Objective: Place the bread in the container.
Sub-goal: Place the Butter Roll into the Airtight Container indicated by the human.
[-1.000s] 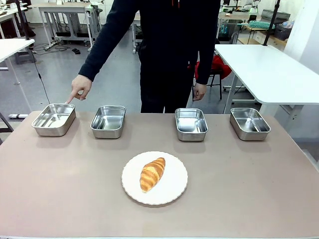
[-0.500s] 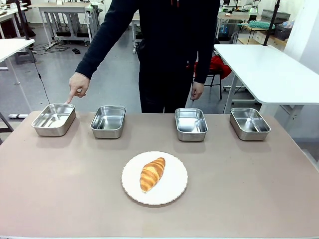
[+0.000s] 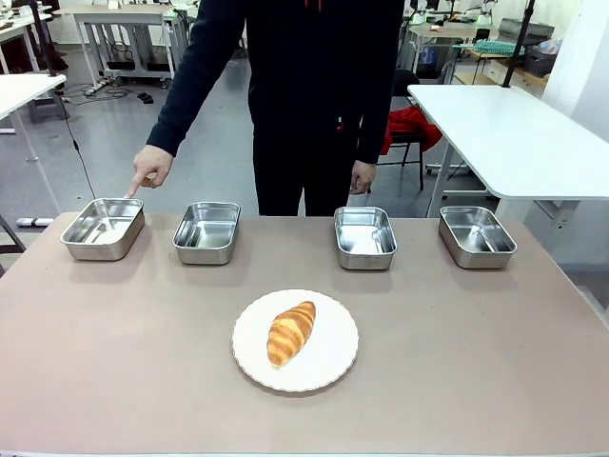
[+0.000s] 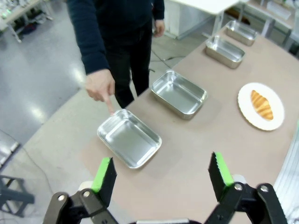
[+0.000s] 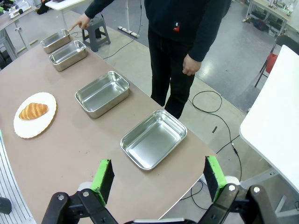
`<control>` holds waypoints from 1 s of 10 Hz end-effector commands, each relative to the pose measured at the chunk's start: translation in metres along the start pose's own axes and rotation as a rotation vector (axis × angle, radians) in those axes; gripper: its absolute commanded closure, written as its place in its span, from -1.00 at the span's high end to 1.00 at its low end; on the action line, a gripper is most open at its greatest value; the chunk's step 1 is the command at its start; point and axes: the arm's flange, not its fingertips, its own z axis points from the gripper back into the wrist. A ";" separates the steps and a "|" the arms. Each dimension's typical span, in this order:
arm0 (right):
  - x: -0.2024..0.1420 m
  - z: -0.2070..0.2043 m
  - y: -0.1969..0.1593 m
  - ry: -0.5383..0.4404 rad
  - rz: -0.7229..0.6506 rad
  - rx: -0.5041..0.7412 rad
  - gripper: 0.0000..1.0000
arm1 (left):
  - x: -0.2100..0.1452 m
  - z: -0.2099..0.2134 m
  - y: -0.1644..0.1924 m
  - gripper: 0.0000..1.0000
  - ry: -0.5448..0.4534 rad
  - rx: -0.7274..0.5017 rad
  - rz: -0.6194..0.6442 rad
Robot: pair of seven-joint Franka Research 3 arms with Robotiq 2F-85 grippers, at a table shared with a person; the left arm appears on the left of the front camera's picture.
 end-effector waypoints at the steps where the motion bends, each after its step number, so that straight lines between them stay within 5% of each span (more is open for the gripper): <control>1: 0.001 0.000 0.000 -0.008 0.002 0.003 1.00 | 0.025 -0.048 -0.048 1.00 0.139 -0.010 0.006; 7: 0.001 0.000 0.000 -0.008 0.002 0.003 1.00 | -0.004 -0.266 -0.217 1.00 0.522 0.006 0.004; 10: 0.001 0.000 0.000 -0.008 0.002 0.003 1.00 | -0.010 -0.298 -0.233 1.00 0.579 -0.087 -0.010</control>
